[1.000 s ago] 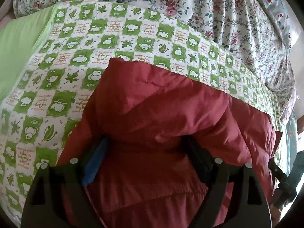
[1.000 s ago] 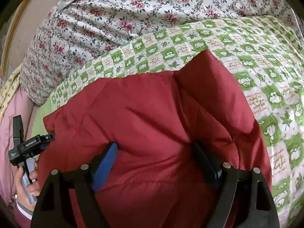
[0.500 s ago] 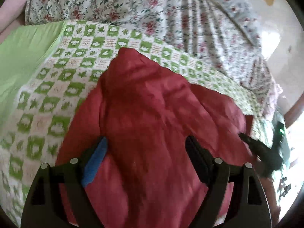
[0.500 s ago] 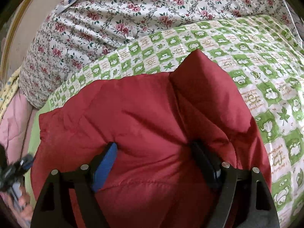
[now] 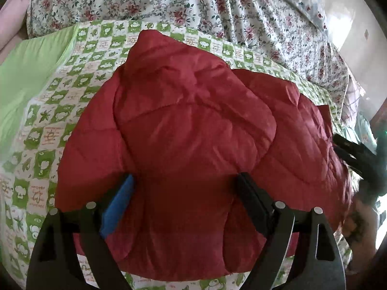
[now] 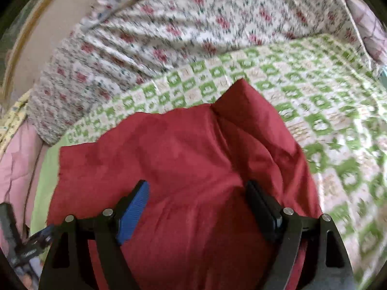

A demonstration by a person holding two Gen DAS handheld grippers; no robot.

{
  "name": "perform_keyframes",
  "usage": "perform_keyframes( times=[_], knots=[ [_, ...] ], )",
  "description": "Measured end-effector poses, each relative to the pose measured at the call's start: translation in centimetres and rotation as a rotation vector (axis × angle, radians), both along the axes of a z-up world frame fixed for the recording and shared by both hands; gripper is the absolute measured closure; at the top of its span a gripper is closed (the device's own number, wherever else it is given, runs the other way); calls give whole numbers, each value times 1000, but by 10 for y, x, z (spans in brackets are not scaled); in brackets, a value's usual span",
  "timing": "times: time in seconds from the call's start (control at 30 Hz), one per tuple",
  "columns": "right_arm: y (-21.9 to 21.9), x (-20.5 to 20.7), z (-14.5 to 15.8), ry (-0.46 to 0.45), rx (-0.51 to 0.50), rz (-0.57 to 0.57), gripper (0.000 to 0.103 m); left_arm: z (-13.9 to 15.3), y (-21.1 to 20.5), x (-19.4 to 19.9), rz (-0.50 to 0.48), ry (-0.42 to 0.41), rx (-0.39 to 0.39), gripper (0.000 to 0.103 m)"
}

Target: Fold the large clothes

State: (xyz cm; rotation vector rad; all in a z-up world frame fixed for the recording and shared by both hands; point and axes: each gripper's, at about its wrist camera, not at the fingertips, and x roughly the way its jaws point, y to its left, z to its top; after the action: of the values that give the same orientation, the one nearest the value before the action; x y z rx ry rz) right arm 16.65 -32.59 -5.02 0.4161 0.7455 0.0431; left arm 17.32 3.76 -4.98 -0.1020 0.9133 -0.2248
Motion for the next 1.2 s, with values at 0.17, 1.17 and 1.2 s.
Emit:
perform_keyframes(
  times=[0.17, 1.17, 1.2],
  knots=[
    [14, -46, 13, -37, -15, 43, 19, 3, 0, -6, 27, -10, 0, 14],
    [47, -62, -28, 79, -142, 126, 18, -7, -51, -35, 36, 31, 176, 3],
    [47, -63, -27, 81, -137, 125, 18, -7, -51, -34, 37, 31, 181, 3]
  ],
)
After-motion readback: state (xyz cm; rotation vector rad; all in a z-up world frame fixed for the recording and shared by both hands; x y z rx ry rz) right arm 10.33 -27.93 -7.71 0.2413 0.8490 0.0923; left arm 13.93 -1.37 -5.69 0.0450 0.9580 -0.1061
